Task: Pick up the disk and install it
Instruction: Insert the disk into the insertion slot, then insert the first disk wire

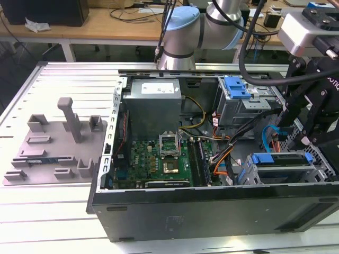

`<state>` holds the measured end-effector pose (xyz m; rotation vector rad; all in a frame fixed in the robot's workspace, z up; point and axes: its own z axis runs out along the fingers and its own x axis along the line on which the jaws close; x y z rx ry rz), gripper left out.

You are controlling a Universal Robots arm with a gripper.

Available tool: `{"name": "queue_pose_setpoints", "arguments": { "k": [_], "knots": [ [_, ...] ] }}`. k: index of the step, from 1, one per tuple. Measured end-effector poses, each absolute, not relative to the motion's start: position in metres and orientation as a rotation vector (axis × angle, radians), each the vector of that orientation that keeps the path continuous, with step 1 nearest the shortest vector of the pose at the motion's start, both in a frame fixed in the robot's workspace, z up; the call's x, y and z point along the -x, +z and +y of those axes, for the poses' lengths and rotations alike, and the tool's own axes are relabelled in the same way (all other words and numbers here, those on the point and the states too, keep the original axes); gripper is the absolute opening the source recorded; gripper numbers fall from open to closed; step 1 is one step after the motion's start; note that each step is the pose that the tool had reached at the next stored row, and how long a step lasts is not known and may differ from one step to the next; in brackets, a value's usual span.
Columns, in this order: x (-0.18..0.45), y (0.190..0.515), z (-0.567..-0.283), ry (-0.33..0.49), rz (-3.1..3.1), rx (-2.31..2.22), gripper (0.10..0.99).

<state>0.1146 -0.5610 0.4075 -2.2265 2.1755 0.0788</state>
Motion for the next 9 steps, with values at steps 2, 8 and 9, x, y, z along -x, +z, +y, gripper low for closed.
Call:
{"name": "queue_pose_setpoints", "arguments": {
  "k": [2,8,9],
  "knots": [
    [-0.1146,0.4075,-0.5610,0.079,2.175,2.227,0.506],
    [-0.1146,0.4074,-0.5609,0.078,2.175,2.227,0.506],
    [-0.1146,0.4074,-0.5609,0.078,2.175,2.227,0.506]
  ]
}}
